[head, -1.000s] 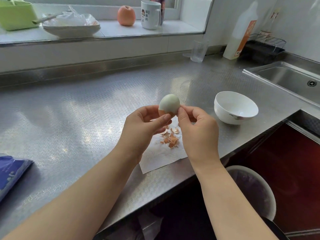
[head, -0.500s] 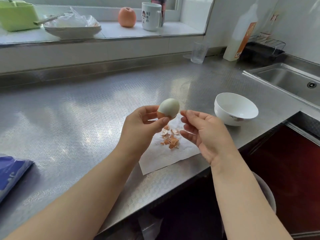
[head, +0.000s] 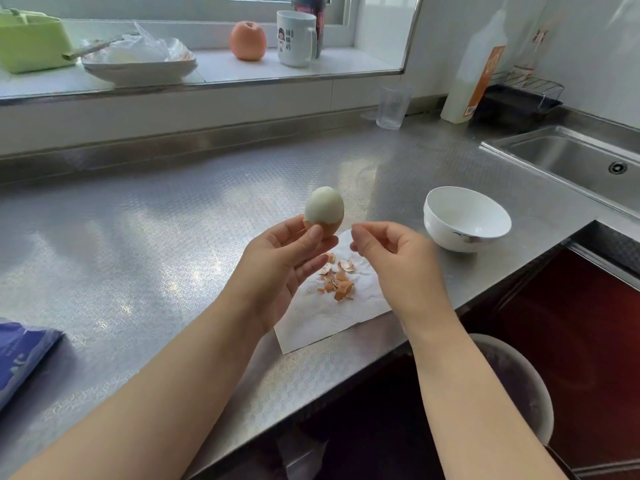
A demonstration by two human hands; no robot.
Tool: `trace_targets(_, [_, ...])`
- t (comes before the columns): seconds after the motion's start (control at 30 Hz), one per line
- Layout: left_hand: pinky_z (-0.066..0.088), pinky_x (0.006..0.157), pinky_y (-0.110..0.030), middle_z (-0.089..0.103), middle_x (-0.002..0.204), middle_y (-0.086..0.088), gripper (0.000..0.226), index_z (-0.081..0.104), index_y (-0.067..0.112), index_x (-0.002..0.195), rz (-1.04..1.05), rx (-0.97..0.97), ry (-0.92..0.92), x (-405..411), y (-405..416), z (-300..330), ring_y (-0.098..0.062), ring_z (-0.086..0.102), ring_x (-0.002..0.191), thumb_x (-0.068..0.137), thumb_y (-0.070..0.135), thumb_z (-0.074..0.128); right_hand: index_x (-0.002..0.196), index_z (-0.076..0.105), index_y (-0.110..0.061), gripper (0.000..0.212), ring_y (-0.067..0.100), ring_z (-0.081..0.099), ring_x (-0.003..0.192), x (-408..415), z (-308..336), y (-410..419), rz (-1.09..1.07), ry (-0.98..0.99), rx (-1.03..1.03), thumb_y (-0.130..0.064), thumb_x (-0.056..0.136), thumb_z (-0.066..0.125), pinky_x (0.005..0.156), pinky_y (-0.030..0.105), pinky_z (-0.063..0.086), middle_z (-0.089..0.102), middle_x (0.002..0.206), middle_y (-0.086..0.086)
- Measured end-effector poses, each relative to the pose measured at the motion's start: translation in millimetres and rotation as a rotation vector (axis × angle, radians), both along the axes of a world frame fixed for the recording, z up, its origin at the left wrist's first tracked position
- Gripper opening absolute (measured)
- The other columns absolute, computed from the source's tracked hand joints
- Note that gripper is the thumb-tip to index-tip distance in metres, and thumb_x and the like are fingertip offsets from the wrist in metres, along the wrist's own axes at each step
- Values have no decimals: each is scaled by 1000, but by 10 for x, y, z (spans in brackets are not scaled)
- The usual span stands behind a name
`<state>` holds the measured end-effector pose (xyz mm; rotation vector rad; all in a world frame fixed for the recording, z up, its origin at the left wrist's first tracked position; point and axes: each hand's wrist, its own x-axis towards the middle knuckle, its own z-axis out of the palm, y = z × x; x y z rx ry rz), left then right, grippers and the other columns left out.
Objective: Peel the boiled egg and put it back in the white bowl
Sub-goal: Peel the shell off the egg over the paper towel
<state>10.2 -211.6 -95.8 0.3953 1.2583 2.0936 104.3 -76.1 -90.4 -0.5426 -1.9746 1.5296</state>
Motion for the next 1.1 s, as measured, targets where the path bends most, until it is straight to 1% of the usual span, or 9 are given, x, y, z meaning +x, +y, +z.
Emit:
trace_targets(0.2, [58,79,-24,75,114,-10,54,59,7,129,-30,-7,23,6,7,-10,-21,73,103,76,16,70,87,73,-23,11,6,70,81,-83,21,-105,-5,101,-119,-34,85,70,76,20,54,76,84,-7])
trace_targets(0.33, [52,75,-19,77,110,2,40,65,20,122,51,-219,327,30,5,-25,-10,71,99,84,16,74,87,72,-25,6,7,69,80,-66,19,-82,-49,110,-72,-31,85,71,78,25,55,74,81,-10])
trace_targets(0.4, [49,69,-13,77,107,6,35,67,23,120,50,-265,396,44,7,-34,-8,68,93,87,11,72,89,73,-25,7,1,67,78,-44,25,-61,-49,87,18,-31,85,70,74,15,51,73,80,-14])
trace_targets(0.47, [50,75,-17,77,110,4,37,67,21,121,-7,-253,366,42,6,-29,-9,68,95,87,9,72,91,73,-26,8,-2,65,80,-18,25,-40,-53,56,116,-31,85,70,72,9,47,73,82,-15])
trace_targets(0.6, [54,90,-26,75,116,-5,43,68,13,122,-117,-143,207,28,-9,13,-17,68,111,81,26,73,96,72,-27,11,1,64,91,26,34,-33,-69,57,320,-30,87,69,82,18,48,70,93,-12])
trace_targets(0.73, [55,88,-24,73,117,-10,47,65,7,126,-123,-75,116,8,-16,28,-19,69,108,83,25,69,101,70,-32,17,2,58,100,39,65,-65,-14,77,479,-28,84,71,88,13,42,63,100,-15])
trace_targets(0.83, [56,89,-27,72,117,-11,51,61,5,130,-132,-66,112,1,-11,31,-19,69,105,83,23,69,106,70,-28,21,8,56,102,53,85,-55,4,54,569,-26,84,72,90,18,43,60,101,-11])
trace_targets(0.97, [57,90,-30,72,119,-14,50,62,8,130,-149,-78,127,5,-21,37,-24,71,107,85,27,69,105,72,-18,20,15,57,97,68,99,-46,-26,66,692,-25,87,69,84,22,45,62,98,-3])
trace_targets(1.1, [58,78,-25,73,117,-12,53,67,15,125,-146,-116,140,21,-26,43,-28,71,107,80,41,74,101,72,-9,16,23,59,86,47,55,-68,-134,140,885,-18,91,64,77,25,45,65,91,4])
